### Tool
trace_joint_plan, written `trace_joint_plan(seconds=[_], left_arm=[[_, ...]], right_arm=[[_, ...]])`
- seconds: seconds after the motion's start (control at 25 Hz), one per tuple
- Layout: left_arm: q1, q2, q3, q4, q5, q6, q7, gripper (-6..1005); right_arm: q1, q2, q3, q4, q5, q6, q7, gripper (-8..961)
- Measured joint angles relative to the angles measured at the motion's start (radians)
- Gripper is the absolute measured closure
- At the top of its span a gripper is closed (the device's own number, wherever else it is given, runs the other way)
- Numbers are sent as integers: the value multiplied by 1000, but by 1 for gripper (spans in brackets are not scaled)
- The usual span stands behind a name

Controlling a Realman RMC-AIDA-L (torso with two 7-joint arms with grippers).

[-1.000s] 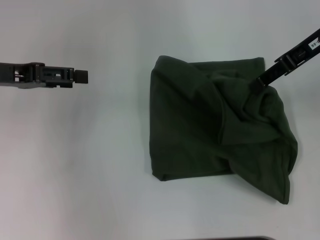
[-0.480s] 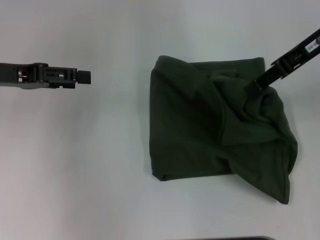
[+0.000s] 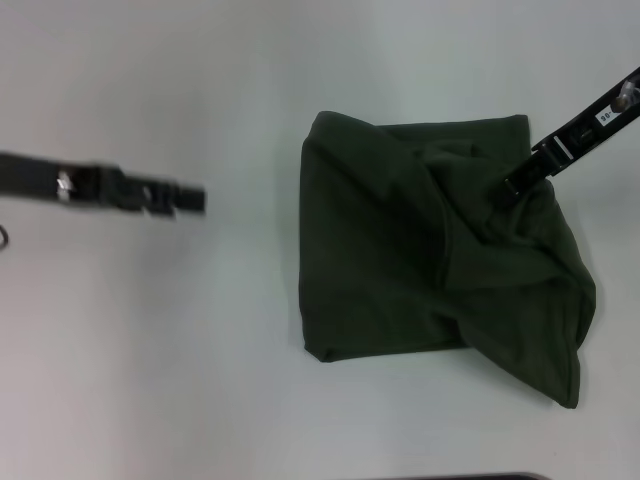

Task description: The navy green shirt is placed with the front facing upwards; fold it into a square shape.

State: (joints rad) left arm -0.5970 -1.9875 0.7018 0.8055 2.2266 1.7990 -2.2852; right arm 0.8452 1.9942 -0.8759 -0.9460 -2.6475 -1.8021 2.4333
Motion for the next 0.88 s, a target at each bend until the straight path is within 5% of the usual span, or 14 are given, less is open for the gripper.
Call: trace_joint_plan(seconds=[0.12,0.32,0.44,0.88], left_arm=[[-6,-3,79,-6,0,37,-1,212],[-10,-14,87,-1,0,39,-5,214],[-10,-12,85,-2,-3,31,-7,214],[-9,-10,85,-4,0,10,-9,217]], right_arm=[[2,0,-1,7,-3,10,0,403],[7,4,-5,1,-4,19,-3,555],[6,1,-5,-3,-6,22,2,789],[-30,-22,9,-71,-41,84,82,847]])
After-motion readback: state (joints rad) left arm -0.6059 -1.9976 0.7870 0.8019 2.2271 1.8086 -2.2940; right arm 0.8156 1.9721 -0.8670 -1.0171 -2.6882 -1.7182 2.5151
